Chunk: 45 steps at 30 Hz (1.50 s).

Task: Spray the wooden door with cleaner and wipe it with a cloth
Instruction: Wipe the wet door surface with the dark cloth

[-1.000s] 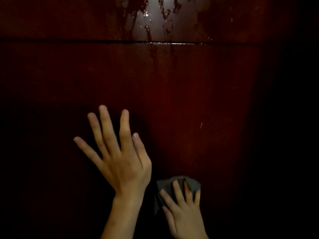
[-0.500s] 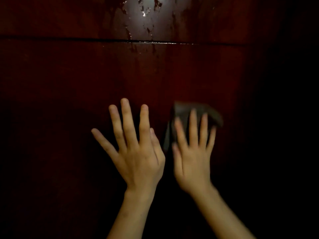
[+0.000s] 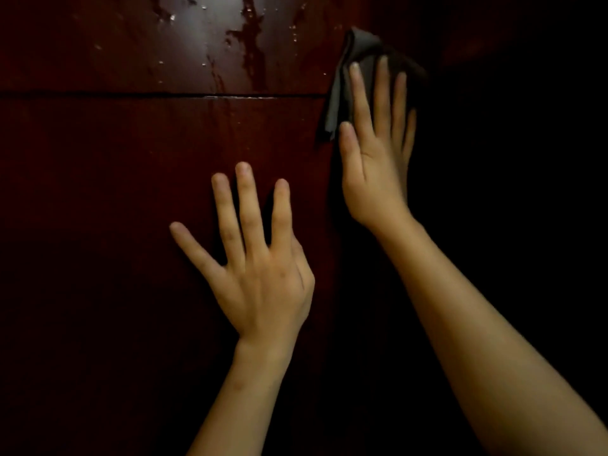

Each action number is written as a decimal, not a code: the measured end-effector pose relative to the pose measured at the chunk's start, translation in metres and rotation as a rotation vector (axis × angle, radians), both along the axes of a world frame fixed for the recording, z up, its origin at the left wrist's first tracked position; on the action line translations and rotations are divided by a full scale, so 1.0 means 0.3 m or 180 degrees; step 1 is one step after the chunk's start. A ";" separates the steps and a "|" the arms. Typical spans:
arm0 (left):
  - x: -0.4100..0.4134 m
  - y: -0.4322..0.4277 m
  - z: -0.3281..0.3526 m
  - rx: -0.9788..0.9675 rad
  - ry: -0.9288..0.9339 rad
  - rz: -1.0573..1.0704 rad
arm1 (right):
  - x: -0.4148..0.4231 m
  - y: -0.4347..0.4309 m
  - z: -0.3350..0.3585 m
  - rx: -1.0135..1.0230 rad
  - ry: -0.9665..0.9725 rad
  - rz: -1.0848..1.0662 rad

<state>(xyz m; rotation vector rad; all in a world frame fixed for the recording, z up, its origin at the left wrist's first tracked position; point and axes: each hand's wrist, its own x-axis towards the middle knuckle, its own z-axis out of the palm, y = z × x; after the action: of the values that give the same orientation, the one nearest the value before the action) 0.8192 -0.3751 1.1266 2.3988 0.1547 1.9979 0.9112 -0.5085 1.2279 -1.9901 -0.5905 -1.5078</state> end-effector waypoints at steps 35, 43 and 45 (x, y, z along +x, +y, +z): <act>-0.017 0.046 -0.058 0.0418 0.0367 0.0214 | 0.006 -0.093 -0.586 -0.0520 0.0543 0.0087; -0.228 0.283 -0.086 0.0256 0.0340 0.0481 | -0.096 0.140 -0.185 -0.0257 0.0211 0.0195; -0.309 0.444 -0.109 0.0317 0.0287 0.0657 | -0.172 0.234 -0.333 -0.0547 0.0187 0.0286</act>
<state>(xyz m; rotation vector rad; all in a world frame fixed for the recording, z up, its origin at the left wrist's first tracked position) 0.7267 -0.2419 1.0939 2.6357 0.3247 2.0230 0.8597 -0.4383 1.1280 -2.0983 -0.7972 -1.3803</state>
